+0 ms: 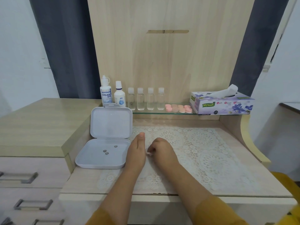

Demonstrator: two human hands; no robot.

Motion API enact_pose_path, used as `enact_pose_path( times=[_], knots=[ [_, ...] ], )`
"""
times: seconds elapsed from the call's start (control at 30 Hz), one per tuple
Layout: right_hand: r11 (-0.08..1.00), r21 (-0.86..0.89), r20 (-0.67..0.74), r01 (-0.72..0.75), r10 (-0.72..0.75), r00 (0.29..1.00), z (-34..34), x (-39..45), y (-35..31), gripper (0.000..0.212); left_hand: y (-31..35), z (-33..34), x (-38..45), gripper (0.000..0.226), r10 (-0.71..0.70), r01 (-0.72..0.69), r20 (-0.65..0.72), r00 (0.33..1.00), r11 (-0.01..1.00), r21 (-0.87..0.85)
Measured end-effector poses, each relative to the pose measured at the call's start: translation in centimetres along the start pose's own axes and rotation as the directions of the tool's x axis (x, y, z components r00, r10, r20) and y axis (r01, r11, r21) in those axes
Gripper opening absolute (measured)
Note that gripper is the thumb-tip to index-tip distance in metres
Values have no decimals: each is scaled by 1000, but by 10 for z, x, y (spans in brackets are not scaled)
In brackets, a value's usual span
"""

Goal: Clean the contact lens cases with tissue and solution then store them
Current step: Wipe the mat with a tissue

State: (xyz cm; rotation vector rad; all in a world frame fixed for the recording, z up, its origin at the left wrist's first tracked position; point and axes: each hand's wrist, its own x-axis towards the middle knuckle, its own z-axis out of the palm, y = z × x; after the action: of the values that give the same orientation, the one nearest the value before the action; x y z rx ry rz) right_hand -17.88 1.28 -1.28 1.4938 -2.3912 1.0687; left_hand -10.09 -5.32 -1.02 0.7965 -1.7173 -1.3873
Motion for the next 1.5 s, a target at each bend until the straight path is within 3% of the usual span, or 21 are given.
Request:
enact_pose_path(
  times=[0.07,0.17,0.27,0.33,0.47,0.57,0.87,1.0,1.1,1.17,1.27,1.37,1.4,1.5],
  knots=[
    [1000,-1,6,-3,3,1000,1,5,1,12,-1,0,0,48,-1,1,2,1000,1000,5],
    [999,-33,55,-40,42,998,1,6,-1,31,-2,1,2,50,-4,4,-6,1000,1000,10],
    [995,73,265,64,-81,961,-4,-1,-4,25,-4,1,4,51,-4,5,-22,1000,1000,31],
    [987,85,369,133,-155,917,-8,-5,-3,32,-4,2,4,51,-9,10,-24,1000,999,33],
    [979,-138,508,150,-60,859,-12,-3,4,50,-2,1,3,50,3,-2,-15,1000,999,36],
    [949,-302,524,94,83,847,-19,2,11,56,-1,0,1,50,13,-12,-16,1000,998,55],
    [915,-349,377,-203,336,863,-59,4,67,54,0,-1,-3,60,6,-7,20,1000,999,48],
    [887,-287,111,-363,407,907,-74,-2,100,31,1,-1,-3,58,-5,4,21,1000,1000,30],
    [877,-155,-2,-456,461,887,-78,1,98,34,0,0,-3,58,-5,4,18,1000,1000,28],
    [910,48,9,-413,413,911,-75,-3,68,40,0,0,-3,57,-1,0,14,1000,1000,32],
    [965,146,241,-217,178,954,-57,-26,9,42,-1,0,-1,55,-13,13,3,1000,1000,25],
    [998,-32,470,53,-32,882,-33,-46,-19,35,-1,0,1,54,-10,10,-11,1000,1000,16],
    [989,-106,508,108,-40,861,-31,-47,-18,41,0,0,1,53,-8,8,-12,1000,1000,19],
    [968,-241,555,71,77,828,-38,-42,-5,55,0,0,1,52,-6,6,-2,1000,1000,24]
  ],
)
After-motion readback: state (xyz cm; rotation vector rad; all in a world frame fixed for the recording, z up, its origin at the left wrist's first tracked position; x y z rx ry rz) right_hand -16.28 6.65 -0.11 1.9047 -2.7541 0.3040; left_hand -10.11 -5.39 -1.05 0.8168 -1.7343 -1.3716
